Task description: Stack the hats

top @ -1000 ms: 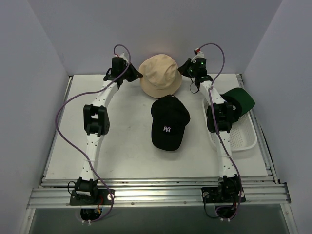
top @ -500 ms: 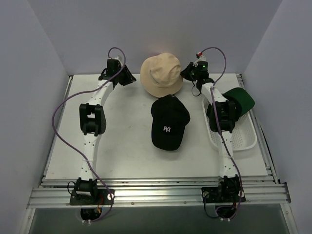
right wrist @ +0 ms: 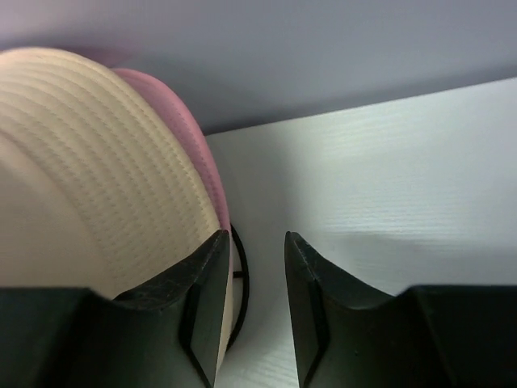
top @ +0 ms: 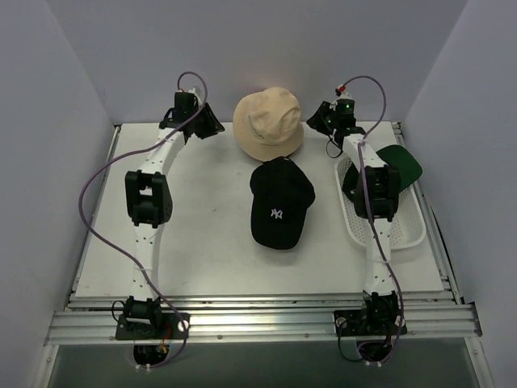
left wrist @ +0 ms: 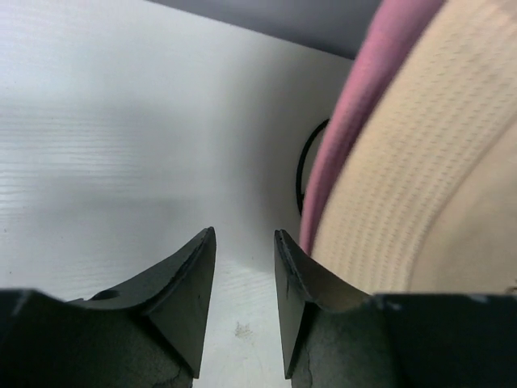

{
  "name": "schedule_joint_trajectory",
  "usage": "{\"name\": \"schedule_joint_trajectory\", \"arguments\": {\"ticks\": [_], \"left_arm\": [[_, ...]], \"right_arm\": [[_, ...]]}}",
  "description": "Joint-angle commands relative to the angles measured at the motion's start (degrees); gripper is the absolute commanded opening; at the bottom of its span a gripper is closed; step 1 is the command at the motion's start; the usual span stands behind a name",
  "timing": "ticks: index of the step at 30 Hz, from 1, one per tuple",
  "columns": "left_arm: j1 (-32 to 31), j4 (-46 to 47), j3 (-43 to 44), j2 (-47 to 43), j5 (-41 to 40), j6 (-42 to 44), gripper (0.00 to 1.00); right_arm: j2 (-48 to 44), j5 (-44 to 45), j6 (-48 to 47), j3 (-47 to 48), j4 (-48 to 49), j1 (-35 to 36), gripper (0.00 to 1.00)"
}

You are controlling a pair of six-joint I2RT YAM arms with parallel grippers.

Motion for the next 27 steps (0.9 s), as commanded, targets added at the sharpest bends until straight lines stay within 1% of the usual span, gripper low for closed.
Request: {"name": "schedule_joint_trajectory", "arguments": {"ticks": [1,3,4,5,6,8,9,10,11,12,13,14,15,16,17,18,19,20,21,22,23,24,26,27], "left_arm": [[-0.2,-1.1,-1.0,-10.0,-2.2,2.2,0.44],[-0.3,-1.6,-2.8,-14.4,-3.6,2.5,0.50],[-0.4,-1.4,-3.8,-16.0,-4.4,2.6,0.75],[-0.5,-1.5,-5.7,-19.2,-4.7,2.8,0.86],[-0.9,-1.7,-6.5,-20.9,-5.2,3.1,0.95],[-1.6,-3.8,-8.2,-25.4,-6.9,4.5,0.94],[-2.9,-4.7,-8.8,-27.0,-7.9,5.2,0.94],[-3.7,-5.4,-9.7,-28.5,-8.9,6.0,0.94],[-4.7,-6.5,-12.3,-32.0,-11.1,7.7,0.94],[-5.9,-6.6,-14.1,-34.1,-12.5,8.6,0.94],[-8.4,-6.3,-16.1,-36.0,-13.7,9.2,0.94],[-9.8,-5.8,-20.8,-40.2,-15.9,10.2,0.94],[-11.0,-4.8,-23.4,-42.4,-16.7,10.4,0.94],[-13.5,-4.0,-25.8,-44.5,-17.5,10.6,0.94],[-14.6,-2.6,-28.1,-48.6,-17.9,10.4,0.94],[-16.7,-1.0,-32.7,-52.9,-18.4,10.3,0.94],[-17.8,-0.3,-35.2,-55.0,-19.1,9.6,0.94],[-19.0,0.9,-41.1,-57.2,-19.1,9.2,0.94],[-21.3,4.1,-44.5,-61.5,-18.6,8.5,0.94],[-22.9,6.2,-48.2,-63.7,-18.4,7.5,0.94],[-24.3,7.5,-53.9,-65.4,-18.3,7.5,0.94],[-27.2,7.8,-56.2,-68.5,-19.5,7.5,0.94],[-29.1,9.2,-60.9,-71.3,-20.0,7.3,0.94],[-29.5,10.1,-64.7,-73.7,-19.8,6.9,0.94]], "right_arm": [[-11.0,0.8,-0.8,-0.2,-0.2,-1.2,0.31],[-14.0,0.8,-1.4,-0.6,-2.3,-1.6,0.32],[-15.1,1.1,-1.8,-0.7,-3.4,-1.7,0.33],[-16.2,1.7,-2.1,-0.9,-4.7,-1.7,0.33],[-18.8,2.3,-2.9,-1.2,-7.4,-1.7,0.35],[-21.6,4.3,-3.7,-3.1,-10.0,-1.7,0.38],[-24.8,6.3,-4.7,-4.2,-13.4,-1.7,0.39],[-26.8,7.3,-5.2,-5.7,-14.4,-1.7,0.39],[-28.7,8.4,-5.5,-9.8,-15.5,-1.8,0.42],[-32.9,9.5,-6.1,-12.2,-15.7,-1.9,0.43],[-35.1,11.6,-6.4,-14.4,-15.9,-1.9,0.45],[-37.1,12.8,-6.7,-18.6,-16.7,-2.2,0.48],[-40.6,14.1,-7.1,-20.1,-17.4,-2.6,0.50],[-42.2,15.6,-7.6,-21.5,-18.1,-2.8,0.51],[-43.7,18.4,-7.7,-23.9,-19.7,-3.7,0.54],[-45.9,20.0,-7.4,-24.9,-20.3,-3.8,0.57],[-47.9,19.3,-7.4,-27.3,-20.7,-7.2,0.58],[-48.8,17.7,-7.2,-28.8,-20.4,-8.9,0.60],[-49.5,15.5,-6.0,-30.3,-19.8,-10.7,0.62],[-50.8,11.6,-5.0,-31.7,-18.5,-12.6,0.63],[-51.3,9.6,-4.2,-34.8,-17.6,-16.0,0.64],[-53.0,8.0,-3.1,-36.4,-16.1,-17.1,0.65],[-54.9,9.3,-2.1,-40.7,-15.1,-18.7,0.67],[-56.0,9.5,-1.5,-42.3,-13.4,-19.1,0.69]]}}
